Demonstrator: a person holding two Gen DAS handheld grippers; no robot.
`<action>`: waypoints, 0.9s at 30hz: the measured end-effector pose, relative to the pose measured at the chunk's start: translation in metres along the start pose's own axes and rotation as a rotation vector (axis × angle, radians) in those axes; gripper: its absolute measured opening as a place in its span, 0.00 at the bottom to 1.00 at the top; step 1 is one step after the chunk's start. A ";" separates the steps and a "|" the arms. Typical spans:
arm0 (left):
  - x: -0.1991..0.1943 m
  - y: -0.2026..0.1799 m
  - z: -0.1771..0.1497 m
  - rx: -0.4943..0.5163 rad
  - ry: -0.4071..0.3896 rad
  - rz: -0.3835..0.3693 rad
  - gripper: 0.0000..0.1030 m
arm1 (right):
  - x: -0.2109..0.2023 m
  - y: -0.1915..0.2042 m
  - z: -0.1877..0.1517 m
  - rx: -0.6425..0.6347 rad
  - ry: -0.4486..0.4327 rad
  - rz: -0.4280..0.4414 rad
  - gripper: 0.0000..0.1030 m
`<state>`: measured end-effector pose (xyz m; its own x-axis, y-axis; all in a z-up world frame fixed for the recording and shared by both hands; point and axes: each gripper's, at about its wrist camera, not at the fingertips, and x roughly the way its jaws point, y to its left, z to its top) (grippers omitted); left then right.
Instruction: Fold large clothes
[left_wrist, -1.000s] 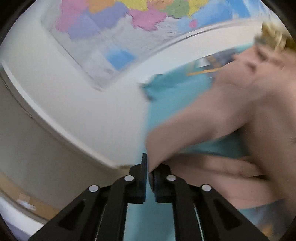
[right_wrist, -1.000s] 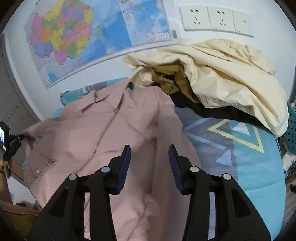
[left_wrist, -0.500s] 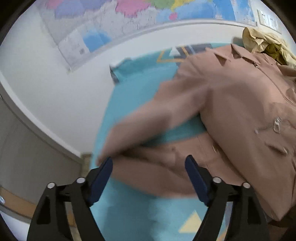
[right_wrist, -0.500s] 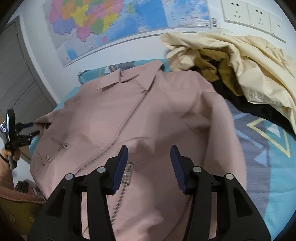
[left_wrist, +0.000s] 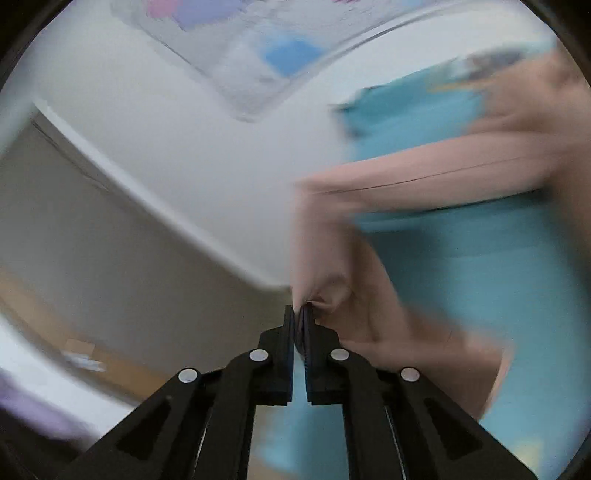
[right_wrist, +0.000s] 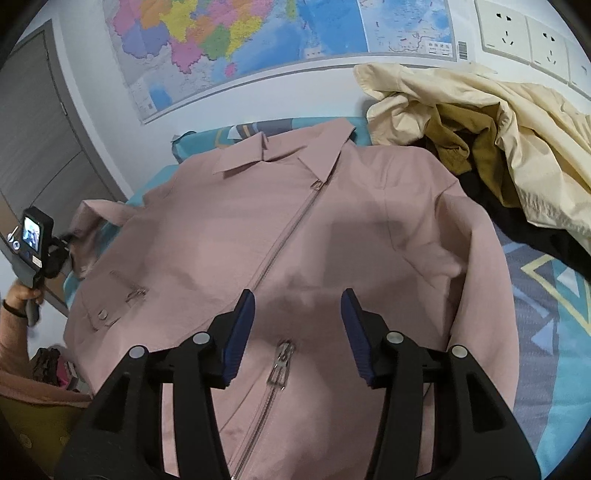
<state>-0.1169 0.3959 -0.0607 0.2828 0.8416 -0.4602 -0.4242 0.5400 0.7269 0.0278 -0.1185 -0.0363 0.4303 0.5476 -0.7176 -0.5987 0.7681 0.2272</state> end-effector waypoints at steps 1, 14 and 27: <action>0.003 0.005 0.003 0.000 0.006 0.025 0.18 | 0.004 0.000 0.003 -0.002 0.005 -0.002 0.47; -0.085 -0.054 0.084 0.006 -0.345 -0.805 0.73 | 0.111 0.003 0.080 -0.056 0.073 -0.091 0.45; -0.023 -0.198 0.205 0.086 -0.129 -0.805 0.03 | 0.153 -0.007 0.121 -0.068 0.040 -0.117 0.10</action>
<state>0.1367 0.2670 -0.0898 0.5711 0.1858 -0.7996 0.0170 0.9711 0.2379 0.1796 0.0006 -0.0682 0.4730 0.4409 -0.7628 -0.5908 0.8010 0.0967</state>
